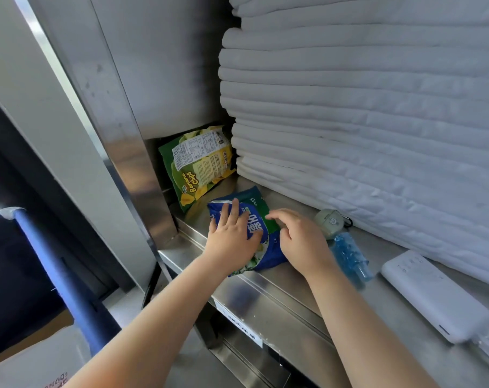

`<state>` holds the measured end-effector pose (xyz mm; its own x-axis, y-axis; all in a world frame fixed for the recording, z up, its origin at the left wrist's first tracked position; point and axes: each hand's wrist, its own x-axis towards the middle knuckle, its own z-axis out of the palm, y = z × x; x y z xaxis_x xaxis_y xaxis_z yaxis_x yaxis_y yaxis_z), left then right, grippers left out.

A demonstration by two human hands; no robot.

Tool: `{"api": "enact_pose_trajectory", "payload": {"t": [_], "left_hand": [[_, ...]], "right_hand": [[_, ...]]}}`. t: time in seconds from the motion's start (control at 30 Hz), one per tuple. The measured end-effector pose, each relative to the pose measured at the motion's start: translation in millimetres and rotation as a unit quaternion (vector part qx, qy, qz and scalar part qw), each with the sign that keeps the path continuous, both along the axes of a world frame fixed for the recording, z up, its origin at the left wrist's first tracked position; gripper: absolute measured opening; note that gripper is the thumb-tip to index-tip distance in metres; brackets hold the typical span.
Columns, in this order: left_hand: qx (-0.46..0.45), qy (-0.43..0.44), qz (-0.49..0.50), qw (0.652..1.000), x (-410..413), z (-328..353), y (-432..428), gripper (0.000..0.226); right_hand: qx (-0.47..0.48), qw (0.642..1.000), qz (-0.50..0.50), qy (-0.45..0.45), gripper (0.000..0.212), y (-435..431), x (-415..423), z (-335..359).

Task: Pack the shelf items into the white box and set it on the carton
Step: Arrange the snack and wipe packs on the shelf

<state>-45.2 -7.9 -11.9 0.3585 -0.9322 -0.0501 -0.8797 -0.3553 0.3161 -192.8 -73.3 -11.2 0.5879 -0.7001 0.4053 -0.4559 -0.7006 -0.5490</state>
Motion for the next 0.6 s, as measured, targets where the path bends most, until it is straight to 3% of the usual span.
{"api": "enact_pose_trajectory", "payload": {"t": [0.13, 0.43, 0.6], "left_hand": [[-0.004, -0.004, 0.012, 1.000, -6, -12, -1, 0.078], [0.070, -0.003, -0.164, 0.984, 28, 4, -7, 0.085], [0.058, -0.031, -0.115, 0.991, 17, 10, 4, 0.087]], "right_hand": [[0.049, 0.998, 0.024, 0.039, 0.043, -3, 0, -2], [0.045, 0.999, -0.026, -0.009, 0.035, -4, -2, 0], [-0.001, 1.000, 0.018, -0.004, 0.034, -4, -1, -2]]}}
